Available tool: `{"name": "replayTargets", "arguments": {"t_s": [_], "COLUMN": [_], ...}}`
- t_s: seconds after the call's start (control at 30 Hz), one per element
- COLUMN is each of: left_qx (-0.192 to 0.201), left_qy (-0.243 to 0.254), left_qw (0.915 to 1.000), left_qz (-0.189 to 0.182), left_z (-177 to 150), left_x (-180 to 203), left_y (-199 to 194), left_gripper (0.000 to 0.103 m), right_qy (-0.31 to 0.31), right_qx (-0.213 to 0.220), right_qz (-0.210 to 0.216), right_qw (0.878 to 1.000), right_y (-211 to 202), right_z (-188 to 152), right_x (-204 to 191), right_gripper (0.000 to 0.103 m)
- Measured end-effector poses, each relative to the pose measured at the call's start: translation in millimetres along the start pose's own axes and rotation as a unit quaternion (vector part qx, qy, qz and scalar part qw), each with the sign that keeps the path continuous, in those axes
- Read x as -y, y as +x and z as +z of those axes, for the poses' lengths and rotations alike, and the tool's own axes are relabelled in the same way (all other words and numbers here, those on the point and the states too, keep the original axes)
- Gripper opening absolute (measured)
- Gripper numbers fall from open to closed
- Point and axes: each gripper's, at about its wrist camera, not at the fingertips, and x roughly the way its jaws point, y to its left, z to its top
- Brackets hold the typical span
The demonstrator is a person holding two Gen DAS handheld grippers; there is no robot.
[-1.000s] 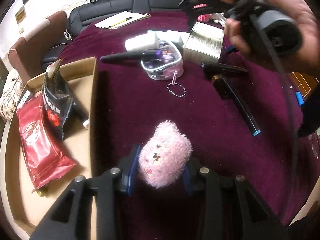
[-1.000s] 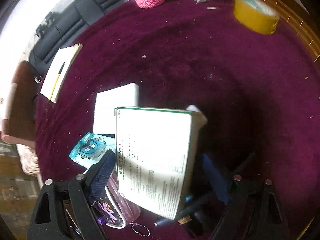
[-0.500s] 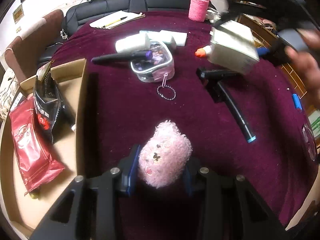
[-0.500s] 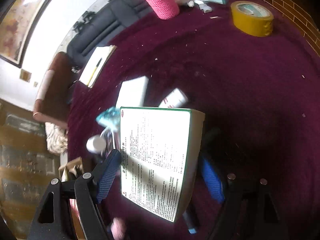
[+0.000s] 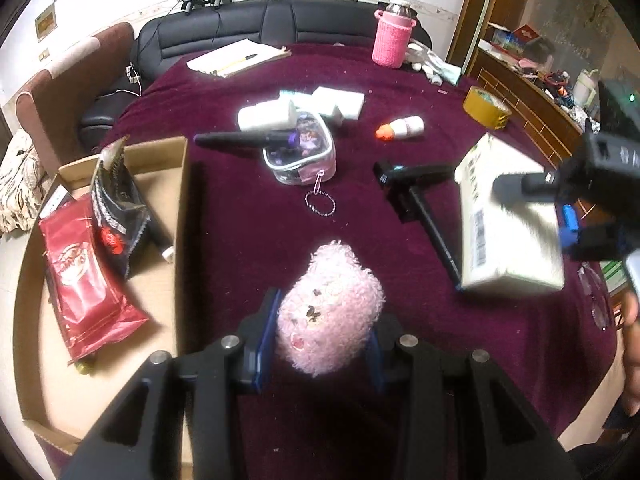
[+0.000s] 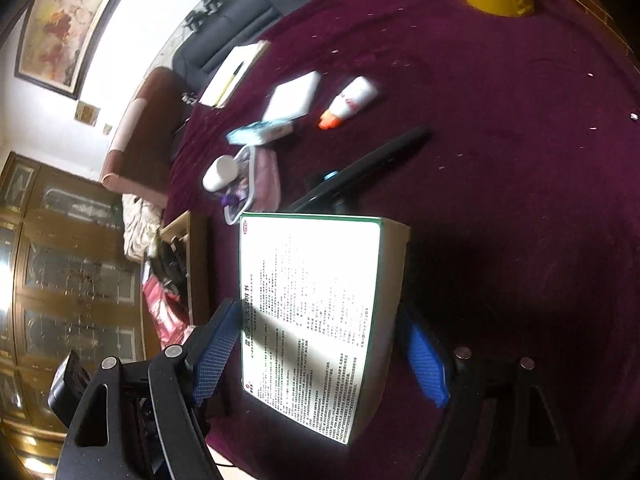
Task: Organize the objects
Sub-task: 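Carry the pink plush with the left gripper while the right lowers the medicine box into the tray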
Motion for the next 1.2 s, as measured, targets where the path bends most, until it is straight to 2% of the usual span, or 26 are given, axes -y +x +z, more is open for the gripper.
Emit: {"name": "replayTargets", "arguments": {"t_s": [0.4, 0.83, 1.2], "left_qx": [0.033, 0.048, 0.037], "left_qy": [-0.029, -0.112, -0.154], "left_qw": [0.9989, 0.9908, 0.9839], "left_qz": [0.015, 0.061, 0.084], "left_z": [-10.7, -41.1, -62.8], "left_x": [-33.2, -125.4, -189.2], "left_y": [-46.2, -83.0, -91.3], "left_gripper": [0.037, 0.037, 0.037], "right_qy": [-0.070, -0.157, -0.211], "right_qx": [-0.026, -0.076, -0.112], "right_qz": [0.020, 0.038, 0.039], "right_qw": [0.997, 0.984, 0.970], "right_y": [21.2, 71.2, 118.3], "right_z": [-25.0, -59.0, -85.6], "right_x": [-60.1, -147.1, -208.1], "right_gripper": [0.084, 0.084, 0.084]}}
